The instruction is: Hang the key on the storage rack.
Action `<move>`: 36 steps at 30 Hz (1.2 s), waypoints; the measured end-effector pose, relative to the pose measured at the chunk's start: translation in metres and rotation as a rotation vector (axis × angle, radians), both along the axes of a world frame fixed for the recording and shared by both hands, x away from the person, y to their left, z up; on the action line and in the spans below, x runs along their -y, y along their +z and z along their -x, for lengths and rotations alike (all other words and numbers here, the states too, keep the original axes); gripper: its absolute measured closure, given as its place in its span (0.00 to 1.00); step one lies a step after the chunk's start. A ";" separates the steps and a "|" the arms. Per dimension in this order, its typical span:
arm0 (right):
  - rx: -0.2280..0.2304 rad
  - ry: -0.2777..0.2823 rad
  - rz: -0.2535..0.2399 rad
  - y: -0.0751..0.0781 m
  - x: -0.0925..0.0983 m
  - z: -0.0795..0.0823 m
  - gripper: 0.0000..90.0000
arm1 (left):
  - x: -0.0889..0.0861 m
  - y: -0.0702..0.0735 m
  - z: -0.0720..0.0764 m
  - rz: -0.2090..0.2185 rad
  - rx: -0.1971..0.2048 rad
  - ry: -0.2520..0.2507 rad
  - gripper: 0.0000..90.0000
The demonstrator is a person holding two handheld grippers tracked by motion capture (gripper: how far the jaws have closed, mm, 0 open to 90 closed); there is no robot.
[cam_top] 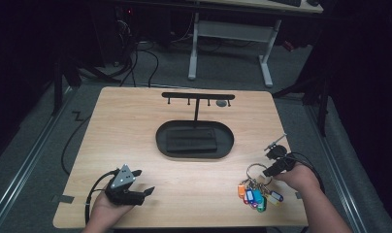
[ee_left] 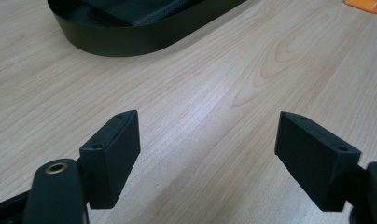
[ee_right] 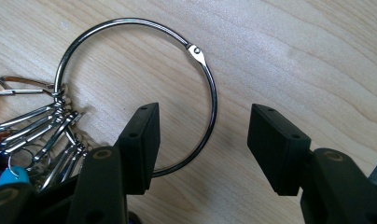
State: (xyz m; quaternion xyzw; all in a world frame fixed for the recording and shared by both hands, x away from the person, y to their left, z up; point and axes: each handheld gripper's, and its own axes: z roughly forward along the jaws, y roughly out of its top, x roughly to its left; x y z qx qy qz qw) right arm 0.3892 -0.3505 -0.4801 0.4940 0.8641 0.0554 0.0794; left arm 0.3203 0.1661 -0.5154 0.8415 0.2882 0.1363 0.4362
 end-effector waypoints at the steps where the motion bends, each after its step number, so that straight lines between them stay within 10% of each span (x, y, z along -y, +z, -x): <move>1: -0.010 0.007 0.008 0.000 0.000 -0.002 0.51 | 0.000 0.000 0.000 0.000 -0.001 -0.001 0.26; 25: -0.230 0.190 0.074 -0.006 -0.017 -0.047 0.84 | -0.008 -0.001 0.003 -0.003 -0.001 0.004 0.27; 36: -0.234 0.214 0.082 -0.006 -0.017 -0.050 0.97 | -0.008 -0.002 0.004 -0.005 -0.003 0.000 0.27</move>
